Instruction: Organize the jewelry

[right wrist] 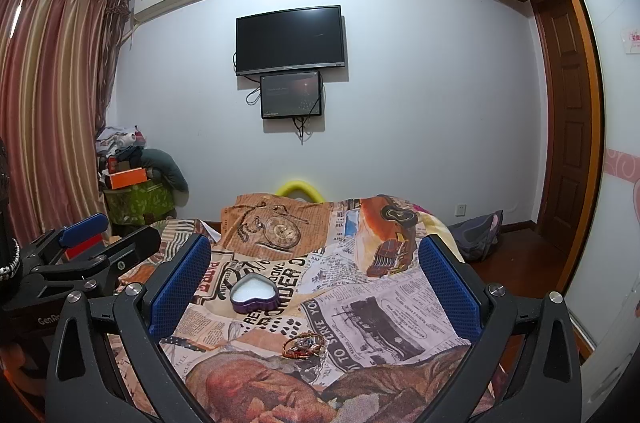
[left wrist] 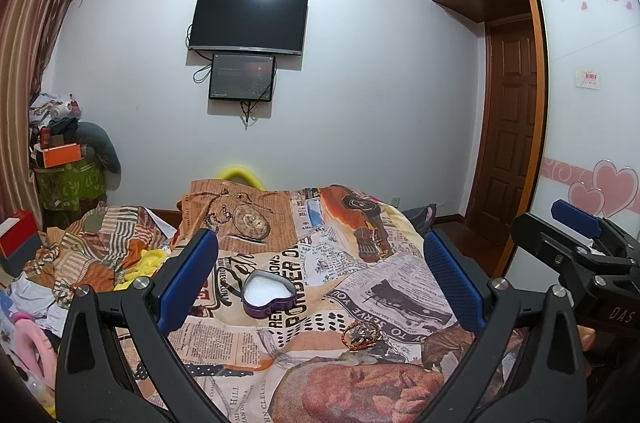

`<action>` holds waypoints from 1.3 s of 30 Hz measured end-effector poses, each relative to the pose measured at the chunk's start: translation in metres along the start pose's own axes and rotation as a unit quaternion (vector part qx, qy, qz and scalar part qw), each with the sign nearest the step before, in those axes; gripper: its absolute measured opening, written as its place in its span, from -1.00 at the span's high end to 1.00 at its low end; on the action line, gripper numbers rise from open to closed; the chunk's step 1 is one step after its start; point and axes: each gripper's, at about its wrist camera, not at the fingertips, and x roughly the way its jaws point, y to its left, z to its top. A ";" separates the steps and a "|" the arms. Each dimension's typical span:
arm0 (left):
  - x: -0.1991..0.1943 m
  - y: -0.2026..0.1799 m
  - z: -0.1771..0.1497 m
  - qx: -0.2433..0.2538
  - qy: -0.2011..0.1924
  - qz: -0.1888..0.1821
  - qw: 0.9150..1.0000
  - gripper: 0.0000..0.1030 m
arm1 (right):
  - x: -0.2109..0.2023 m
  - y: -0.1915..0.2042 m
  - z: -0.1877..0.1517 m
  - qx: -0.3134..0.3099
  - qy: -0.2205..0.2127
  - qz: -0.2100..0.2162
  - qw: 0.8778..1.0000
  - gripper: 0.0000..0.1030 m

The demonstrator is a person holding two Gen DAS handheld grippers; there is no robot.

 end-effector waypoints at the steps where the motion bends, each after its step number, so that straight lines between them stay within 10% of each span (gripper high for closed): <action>1: 0.000 0.000 0.000 0.000 0.000 0.000 1.000 -1.00 | 0.000 0.000 0.000 0.000 0.001 0.000 1.000 -1.00; 39: 0.065 0.017 -0.018 -0.014 0.067 0.028 0.997 -1.00 | 0.046 -0.028 -0.020 0.021 0.071 -0.017 0.997 -1.00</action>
